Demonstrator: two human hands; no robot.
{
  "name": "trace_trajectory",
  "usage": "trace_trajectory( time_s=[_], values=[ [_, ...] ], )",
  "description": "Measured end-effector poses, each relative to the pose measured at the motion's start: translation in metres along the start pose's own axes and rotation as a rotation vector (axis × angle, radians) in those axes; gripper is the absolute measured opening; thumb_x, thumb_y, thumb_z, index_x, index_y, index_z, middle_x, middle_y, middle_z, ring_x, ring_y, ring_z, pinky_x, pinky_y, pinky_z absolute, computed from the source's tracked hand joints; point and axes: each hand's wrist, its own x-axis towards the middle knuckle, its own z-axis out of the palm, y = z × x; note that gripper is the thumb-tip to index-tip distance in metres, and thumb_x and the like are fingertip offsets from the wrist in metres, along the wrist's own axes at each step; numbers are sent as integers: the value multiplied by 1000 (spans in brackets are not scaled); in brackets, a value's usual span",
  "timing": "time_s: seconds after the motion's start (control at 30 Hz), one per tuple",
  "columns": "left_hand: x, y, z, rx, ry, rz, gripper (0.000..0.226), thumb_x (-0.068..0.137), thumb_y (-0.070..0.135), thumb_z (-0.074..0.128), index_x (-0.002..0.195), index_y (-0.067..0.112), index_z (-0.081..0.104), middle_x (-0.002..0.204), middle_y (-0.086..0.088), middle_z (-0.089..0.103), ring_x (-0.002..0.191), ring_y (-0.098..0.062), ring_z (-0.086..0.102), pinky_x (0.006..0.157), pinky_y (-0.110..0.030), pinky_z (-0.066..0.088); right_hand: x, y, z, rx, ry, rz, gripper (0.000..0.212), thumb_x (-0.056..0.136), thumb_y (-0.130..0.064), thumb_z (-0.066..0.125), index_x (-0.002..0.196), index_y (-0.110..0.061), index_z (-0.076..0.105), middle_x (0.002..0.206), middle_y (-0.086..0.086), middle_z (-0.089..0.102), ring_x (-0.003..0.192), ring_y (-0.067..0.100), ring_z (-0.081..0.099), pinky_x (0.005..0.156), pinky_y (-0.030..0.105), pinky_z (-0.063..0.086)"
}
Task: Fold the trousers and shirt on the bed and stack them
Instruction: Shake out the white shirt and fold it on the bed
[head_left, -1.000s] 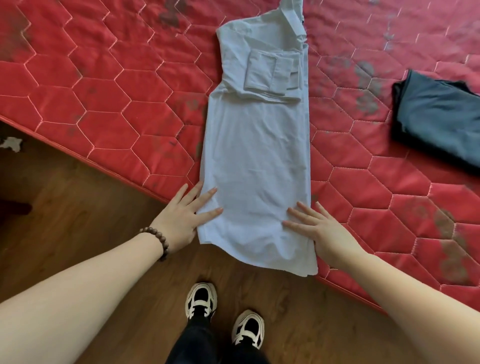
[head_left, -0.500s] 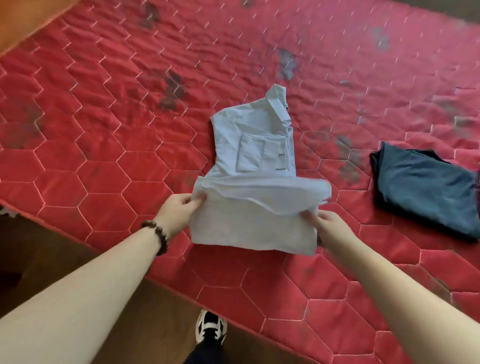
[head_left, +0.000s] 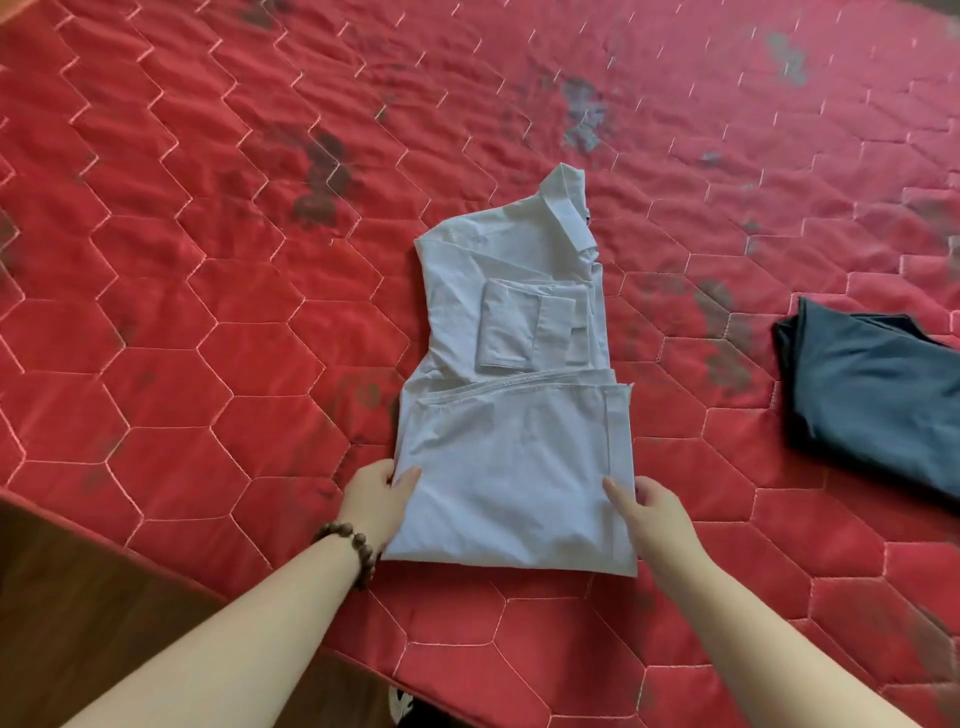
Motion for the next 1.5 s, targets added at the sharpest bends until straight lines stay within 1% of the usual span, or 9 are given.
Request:
trace_trajectory(
  time_s=[0.2, 0.3, 0.4, 0.5, 0.67, 0.87, 1.17, 1.37, 1.5],
  values=[
    [-17, -9, 0, 13, 91, -2, 41, 91, 22, 59, 57, 14, 38, 51, 0, 35, 53, -20, 34, 50, -33, 24, -8, 0, 7, -123, 96, 58, 24, 85, -19, 62, 68, -6, 54, 62, 2, 52, 65, 23, 49, 58, 34, 34],
    [-27, 5, -7, 107, 348, 50, 14, 89, 25, 59, 79, 17, 56, 71, 2, 57, 70, -22, 54, 60, -31, 40, -16, -8, 10, -283, 362, -16, 20, 86, -24, 63, 96, -8, 57, 93, 5, 56, 92, 31, 56, 73, 37, 41],
    [-28, 29, 2, 349, 462, 536, 15, 83, 14, 50, 89, 11, 63, 91, -8, 62, 84, -30, 58, 75, -40, 43, -14, -22, 26, -524, 538, -481, 37, 82, -9, 68, 115, 4, 59, 122, 24, 56, 116, 42, 51, 99, 51, 42],
    [-20, 51, 41, 544, 226, 898, 36, 77, 12, 45, 102, 3, 69, 111, -17, 67, 106, -35, 63, 93, -44, 48, 0, -39, 62, -796, 185, -775, 48, 90, -10, 56, 137, 2, 46, 151, 20, 33, 141, 37, 29, 119, 51, 13],
    [19, 29, 58, 888, 4, 710, 64, 93, 42, -1, 151, 16, -4, 159, -6, -9, 147, -21, -9, 118, -41, -11, 36, -26, 83, -978, -12, -812, 61, 100, -42, 30, 151, -19, 7, 154, -6, -11, 147, 17, -8, 118, 40, -13],
    [38, -1, 26, 1062, 102, 624, 67, 88, 55, -6, 147, 24, -19, 154, -2, -21, 145, -20, -18, 118, -47, -6, 54, -7, 36, -1111, 110, -741, 63, 96, -51, 18, 152, -21, 13, 161, -2, 9, 147, 10, -6, 120, 43, -1],
    [-19, 7, 41, 972, -16, 835, 68, 89, 45, 30, 143, 4, 35, 152, -14, 32, 142, -26, 24, 112, -49, 21, -8, 9, 75, -1036, 19, -927, 66, 95, -50, 33, 148, -11, 29, 157, 6, 25, 146, 22, 20, 115, 52, 12],
    [-31, -32, 28, 1083, -107, 875, 92, 86, 73, 24, 150, 9, 12, 158, -14, 5, 146, -30, 5, 118, -49, 11, -8, 43, 21, -1141, 48, -802, 69, 94, -53, 29, 148, -9, 31, 155, 5, 26, 144, 23, 22, 114, 52, 12],
    [-33, -38, 3, 1089, -102, 1020, 65, 86, 41, 35, 137, 2, 47, 143, -24, 42, 133, -37, 40, 105, -53, 38, -8, 58, -17, -1187, -138, -1003, 83, 89, -65, 38, 150, -9, 27, 158, 5, 22, 146, 22, 20, 116, 50, 14]
  ],
)
